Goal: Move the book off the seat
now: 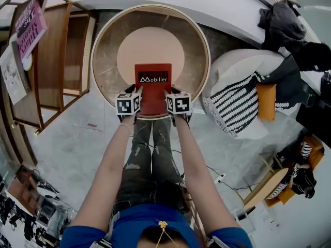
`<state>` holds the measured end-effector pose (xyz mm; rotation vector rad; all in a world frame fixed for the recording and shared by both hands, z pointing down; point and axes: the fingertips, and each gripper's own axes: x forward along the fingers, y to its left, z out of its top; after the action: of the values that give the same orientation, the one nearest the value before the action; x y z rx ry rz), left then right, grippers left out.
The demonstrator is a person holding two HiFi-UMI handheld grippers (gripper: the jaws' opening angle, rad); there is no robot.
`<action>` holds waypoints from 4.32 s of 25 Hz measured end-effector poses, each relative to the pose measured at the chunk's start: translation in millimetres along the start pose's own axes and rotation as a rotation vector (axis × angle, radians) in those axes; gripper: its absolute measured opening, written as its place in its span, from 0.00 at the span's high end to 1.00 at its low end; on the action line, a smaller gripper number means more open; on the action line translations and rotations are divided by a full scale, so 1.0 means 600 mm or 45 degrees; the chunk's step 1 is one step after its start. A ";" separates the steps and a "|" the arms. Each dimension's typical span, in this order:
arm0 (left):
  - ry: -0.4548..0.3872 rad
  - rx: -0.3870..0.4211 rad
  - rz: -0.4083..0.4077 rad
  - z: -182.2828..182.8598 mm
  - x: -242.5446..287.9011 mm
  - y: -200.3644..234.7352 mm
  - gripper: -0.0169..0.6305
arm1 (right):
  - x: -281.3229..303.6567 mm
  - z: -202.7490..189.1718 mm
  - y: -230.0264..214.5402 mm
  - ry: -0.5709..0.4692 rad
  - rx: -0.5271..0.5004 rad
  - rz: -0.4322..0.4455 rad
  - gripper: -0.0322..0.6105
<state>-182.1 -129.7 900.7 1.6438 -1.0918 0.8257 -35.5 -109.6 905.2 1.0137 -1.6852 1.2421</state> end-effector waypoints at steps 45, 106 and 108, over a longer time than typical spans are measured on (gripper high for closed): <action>-0.876 0.370 -0.372 0.112 -0.645 -0.391 0.97 | -0.763 0.061 0.280 -0.980 -0.768 0.450 0.95; -1.144 0.353 -0.422 0.118 -0.827 -0.466 0.97 | -0.902 0.052 0.397 -1.282 -0.844 0.501 0.95; -1.145 0.351 -0.422 0.119 -0.827 -0.466 0.97 | -0.902 0.053 0.397 -1.281 -0.844 0.503 0.95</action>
<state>-104.0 -21.1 342.3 2.4477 -1.2574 -0.0297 -61.5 -15.3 321.4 0.9408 -2.9042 0.2266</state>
